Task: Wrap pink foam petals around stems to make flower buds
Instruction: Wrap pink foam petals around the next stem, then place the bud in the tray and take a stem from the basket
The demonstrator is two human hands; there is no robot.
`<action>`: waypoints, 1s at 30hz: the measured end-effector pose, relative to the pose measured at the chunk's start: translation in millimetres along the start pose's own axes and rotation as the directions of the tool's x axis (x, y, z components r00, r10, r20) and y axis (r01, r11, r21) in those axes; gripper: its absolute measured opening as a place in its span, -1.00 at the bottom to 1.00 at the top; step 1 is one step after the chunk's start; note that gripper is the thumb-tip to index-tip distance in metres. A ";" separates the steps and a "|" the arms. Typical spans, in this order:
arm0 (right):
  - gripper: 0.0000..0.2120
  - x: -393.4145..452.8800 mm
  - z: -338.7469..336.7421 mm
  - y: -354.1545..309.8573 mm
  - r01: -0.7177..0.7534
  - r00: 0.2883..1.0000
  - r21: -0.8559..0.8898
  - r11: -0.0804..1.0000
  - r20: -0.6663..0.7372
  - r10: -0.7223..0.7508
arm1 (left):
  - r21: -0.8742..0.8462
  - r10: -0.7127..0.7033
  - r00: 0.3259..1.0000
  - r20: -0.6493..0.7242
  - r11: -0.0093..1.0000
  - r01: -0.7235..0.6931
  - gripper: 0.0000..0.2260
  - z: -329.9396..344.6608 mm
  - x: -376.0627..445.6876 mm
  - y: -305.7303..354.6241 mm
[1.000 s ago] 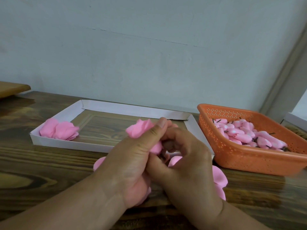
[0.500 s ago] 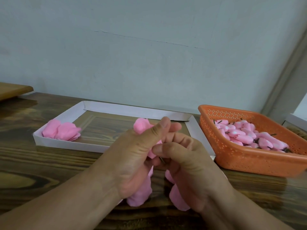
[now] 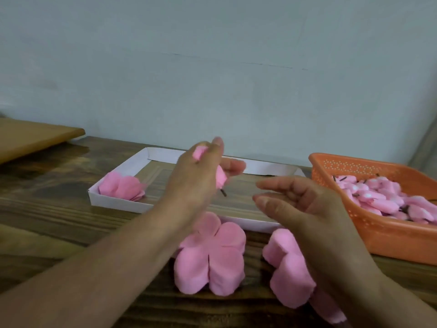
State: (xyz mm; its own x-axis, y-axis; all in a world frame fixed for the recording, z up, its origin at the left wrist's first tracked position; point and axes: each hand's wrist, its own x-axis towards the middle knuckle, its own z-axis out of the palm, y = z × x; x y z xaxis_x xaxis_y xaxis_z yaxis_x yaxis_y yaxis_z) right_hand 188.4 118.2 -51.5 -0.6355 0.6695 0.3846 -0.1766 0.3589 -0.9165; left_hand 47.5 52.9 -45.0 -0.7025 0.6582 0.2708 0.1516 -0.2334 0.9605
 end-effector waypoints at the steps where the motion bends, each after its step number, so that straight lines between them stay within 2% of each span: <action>1: -0.77 3.3 -3.6 0.5 0.004 1.000 -0.023 1.000 -0.017 -0.005 | -0.024 -0.060 0.997 -0.039 0.998 0.059 -0.71 -8.7 14.4 0.4; 3: -0.76 8.8 -10.5 1.8 0.022 0.998 -0.058 0.998 -0.051 -0.025 | 0.056 -0.136 0.983 -0.123 0.988 0.144 -0.65 -27.6 39.8 5.0; 5: -0.77 14.0 -17.8 1.6 0.057 0.994 -0.065 0.996 -0.088 -0.063 | 0.355 -0.113 0.969 -0.221 0.916 0.188 -0.65 -50.1 62.8 2.0; 6: -0.77 16.7 -21.5 1.4 0.075 0.991 -0.063 0.995 -0.104 -0.082 | 0.539 -0.075 0.970 -0.230 0.820 0.191 -0.69 -62.5 75.6 0.7; 7: -0.78 19.3 -25.1 1.1 0.090 0.988 -0.059 0.994 -0.120 -0.096 | 0.709 -0.050 0.975 -0.216 0.679 0.192 -0.74 -75.4 86.6 -0.1; 8: -0.78 21.9 -28.1 0.7 0.100 0.985 -0.057 0.993 -0.136 -0.107 | 0.831 -0.055 0.982 -0.180 0.526 0.182 -0.78 -86.6 95.3 1.6; 9: -0.78 24.3 -30.5 0.4 0.108 0.981 -0.062 0.992 -0.154 -0.116 | 0.879 -0.071 0.983 -0.170 0.441 0.183 -0.81 -97.4 103.1 0.7; 13: -0.80 30.6 -39.2 0.4 0.126 0.967 -0.093 0.988 -0.211 -0.143 | 0.967 -0.106 0.986 -0.130 0.206 0.150 -0.89 -118.2 116.1 -10.8; 16: -0.79 33.5 -45.1 1.5 0.116 0.962 -0.086 0.990 -0.237 -0.133 | 0.990 -0.091 0.995 0.049 0.140 -0.036 -0.66 -121.6 117.5 -21.9; 19: -0.78 34.6 -48.9 1.4 0.114 0.959 -0.097 0.989 -0.248 -0.135 | 0.983 -0.230 0.956 0.180 -0.005 -0.186 -0.69 -116.8 110.6 -29.0; 21: -0.78 33.9 -49.1 0.3 0.131 0.959 -0.122 0.984 -0.234 -0.157 | 0.964 -0.358 0.910 0.210 -0.077 -0.253 -0.72 -113.7 105.4 -33.8; 25: -0.77 32.2 -47.0 -1.1 0.158 0.961 -0.136 0.978 -0.207 -0.184 | 0.944 -0.470 0.859 0.201 -0.141 -0.298 -0.65 -109.9 103.9 -42.9; 27: -0.77 31.8 -46.3 -1.7 0.166 0.962 -0.126 0.978 -0.195 -0.189 | 0.939 -0.448 0.871 0.203 -0.165 -0.303 -0.66 -108.9 106.7 -43.2; 30: -0.77 31.2 -44.8 -2.0 0.169 0.966 -0.120 0.978 -0.179 -0.189 | 0.950 -0.345 0.913 0.216 -0.143 -0.279 -0.67 -110.1 115.2 -42.8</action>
State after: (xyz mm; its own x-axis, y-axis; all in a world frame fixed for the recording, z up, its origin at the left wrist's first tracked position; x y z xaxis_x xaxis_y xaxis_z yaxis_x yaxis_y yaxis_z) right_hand 202.6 167.5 -32.8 -0.4460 0.6951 0.5638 -0.1895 0.5424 -0.8185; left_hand -116.4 59.9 -62.0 -0.5436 0.8364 -0.0705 0.8345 0.5296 -0.1519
